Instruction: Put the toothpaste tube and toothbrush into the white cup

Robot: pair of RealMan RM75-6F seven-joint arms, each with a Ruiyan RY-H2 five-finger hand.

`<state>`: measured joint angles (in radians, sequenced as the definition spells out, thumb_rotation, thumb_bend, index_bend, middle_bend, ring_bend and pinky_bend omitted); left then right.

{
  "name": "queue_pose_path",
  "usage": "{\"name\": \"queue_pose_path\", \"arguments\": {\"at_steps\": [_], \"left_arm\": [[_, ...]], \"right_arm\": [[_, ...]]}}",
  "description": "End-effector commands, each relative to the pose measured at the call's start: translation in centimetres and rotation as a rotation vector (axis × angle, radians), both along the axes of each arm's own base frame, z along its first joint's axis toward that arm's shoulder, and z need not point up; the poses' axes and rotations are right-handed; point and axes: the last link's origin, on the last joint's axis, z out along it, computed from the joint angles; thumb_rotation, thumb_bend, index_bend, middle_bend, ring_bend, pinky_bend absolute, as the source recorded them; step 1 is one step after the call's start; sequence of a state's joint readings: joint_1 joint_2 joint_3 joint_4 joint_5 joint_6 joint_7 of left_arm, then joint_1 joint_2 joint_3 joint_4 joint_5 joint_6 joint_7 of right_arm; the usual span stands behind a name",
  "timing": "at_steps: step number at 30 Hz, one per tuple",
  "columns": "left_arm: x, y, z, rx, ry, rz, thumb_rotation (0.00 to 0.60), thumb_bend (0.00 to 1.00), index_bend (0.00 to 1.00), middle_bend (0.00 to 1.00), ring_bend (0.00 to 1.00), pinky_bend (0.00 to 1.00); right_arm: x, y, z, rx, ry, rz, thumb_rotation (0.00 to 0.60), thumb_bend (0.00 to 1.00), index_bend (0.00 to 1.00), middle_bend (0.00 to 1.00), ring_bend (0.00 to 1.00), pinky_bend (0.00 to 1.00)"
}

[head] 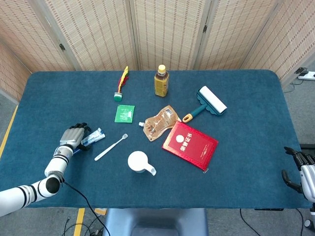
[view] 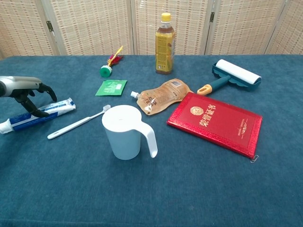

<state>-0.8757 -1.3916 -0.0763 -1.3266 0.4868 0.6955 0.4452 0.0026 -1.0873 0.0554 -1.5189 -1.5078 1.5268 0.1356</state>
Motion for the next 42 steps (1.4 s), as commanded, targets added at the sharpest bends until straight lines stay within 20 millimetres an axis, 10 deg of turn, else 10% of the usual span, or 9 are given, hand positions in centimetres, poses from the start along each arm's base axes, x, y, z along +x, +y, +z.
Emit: {"name": "queue_pose_path", "arguments": {"at_steps": [1,9,19,31,42], "left_arm": [[0.1,-0.1,-0.4,-0.019,0.019,0.011,0.473,0.38,0.24,0.08,0.00,0.14],[1.4,-0.5,-1.1,-0.050,-0.029,-0.004,0.423,0.38,0.37,0.08,0.00,0.14],[1.1,-0.8,-2.1,-0.058,0.004,-0.044,0.595,0.38,0.39,0.08,0.00,0.14],[0.6,-0.7,-2.4,-0.010,-0.008,-0.057,0.600,0.38,0.52,0.13,0.00,0.14],[0.6,1.1,2.4,0.188,-0.227,-0.026,0.600,0.38,0.63,0.22,0.07,0.14]], "right_arm": [[0.0,0.0,0.0,0.000,0.000,0.000,0.600,0.34,0.17,0.29,0.25,0.25],[0.0,0.1,0.0,-0.003,0.002,0.001,0.600,0.34,0.17,0.29,0.25,0.25],[-0.1,0.0,0.0,-0.004,0.002,-0.003,0.600,0.34,0.17,0.30,0.25,0.25],[-0.1,-0.2,0.0,-0.004,-0.001,0.005,0.600,0.34,0.17,0.30,0.25,0.25],[0.2,-0.4,0.0,-0.009,-0.001,0.016,0.600,0.34,0.17,0.30,0.25,0.25]]}}
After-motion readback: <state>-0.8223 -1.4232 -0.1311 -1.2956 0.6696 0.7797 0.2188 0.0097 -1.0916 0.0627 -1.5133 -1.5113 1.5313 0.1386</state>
